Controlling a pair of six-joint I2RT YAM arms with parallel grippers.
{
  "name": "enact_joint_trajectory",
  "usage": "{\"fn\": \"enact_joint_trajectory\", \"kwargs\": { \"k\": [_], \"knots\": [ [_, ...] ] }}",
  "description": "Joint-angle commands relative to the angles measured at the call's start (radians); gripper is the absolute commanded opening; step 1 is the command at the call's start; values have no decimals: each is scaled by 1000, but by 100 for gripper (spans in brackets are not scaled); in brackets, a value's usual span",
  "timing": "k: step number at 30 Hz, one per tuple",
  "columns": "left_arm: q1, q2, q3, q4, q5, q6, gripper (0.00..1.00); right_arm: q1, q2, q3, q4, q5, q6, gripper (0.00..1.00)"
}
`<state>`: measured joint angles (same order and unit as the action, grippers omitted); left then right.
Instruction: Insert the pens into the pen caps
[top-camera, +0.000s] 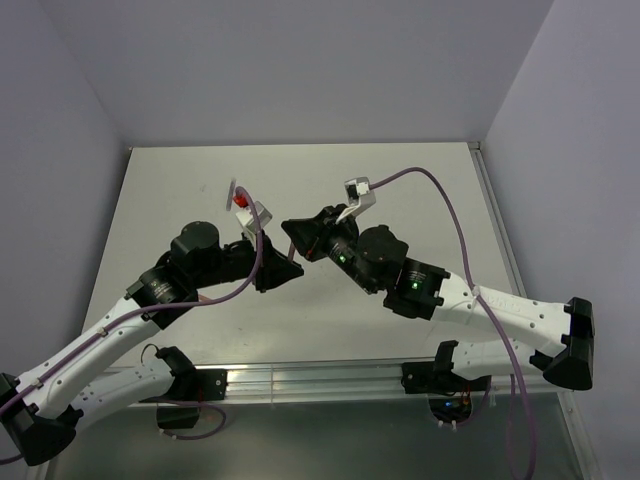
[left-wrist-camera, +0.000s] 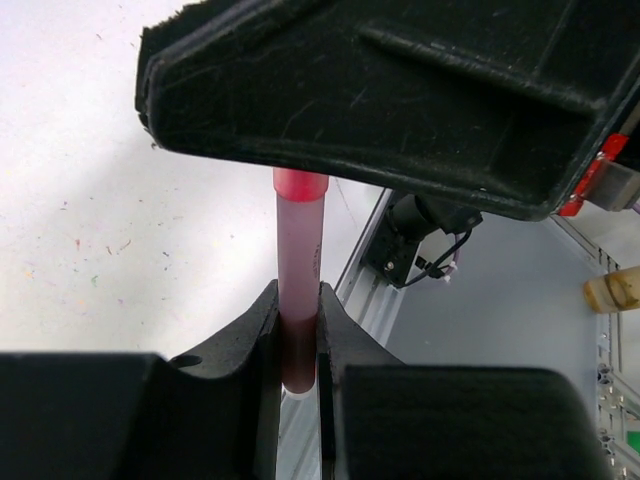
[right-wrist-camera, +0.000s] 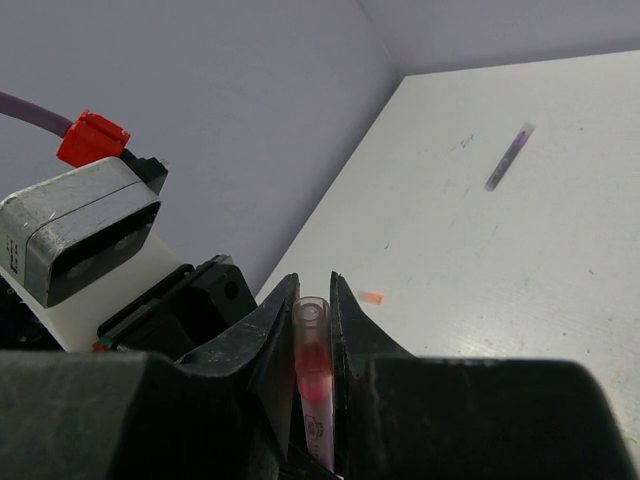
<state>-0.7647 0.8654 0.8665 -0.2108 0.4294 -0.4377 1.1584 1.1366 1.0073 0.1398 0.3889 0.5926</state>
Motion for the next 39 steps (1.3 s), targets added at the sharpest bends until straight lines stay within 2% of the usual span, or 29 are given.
{"fn": "enact_joint_trajectory", "kwargs": {
  "k": [1, 9, 19, 35, 37, 39],
  "knots": [
    [33, -20, 129, 415, -256, 7, 0, 124, 64, -68, -286, -265, 70, 0],
    [39, -20, 154, 399, -271, 24, 0, 126, 101, -30, -367, -278, 33, 0],
    [47, -22, 160, 393, -284, 30, 0, 132, 68, -44, -442, -303, -23, 0],
    [62, -32, 160, 383, -278, 28, 0, 142, 40, -47, -556, -133, -71, 0],
    [62, -32, 155, 386, -281, 27, 0, 144, 23, -53, -537, -145, -80, 0],
    [62, -32, 154, 386, -282, 27, 0, 141, -17, -84, -484, -234, -88, 0]
  ]
}}
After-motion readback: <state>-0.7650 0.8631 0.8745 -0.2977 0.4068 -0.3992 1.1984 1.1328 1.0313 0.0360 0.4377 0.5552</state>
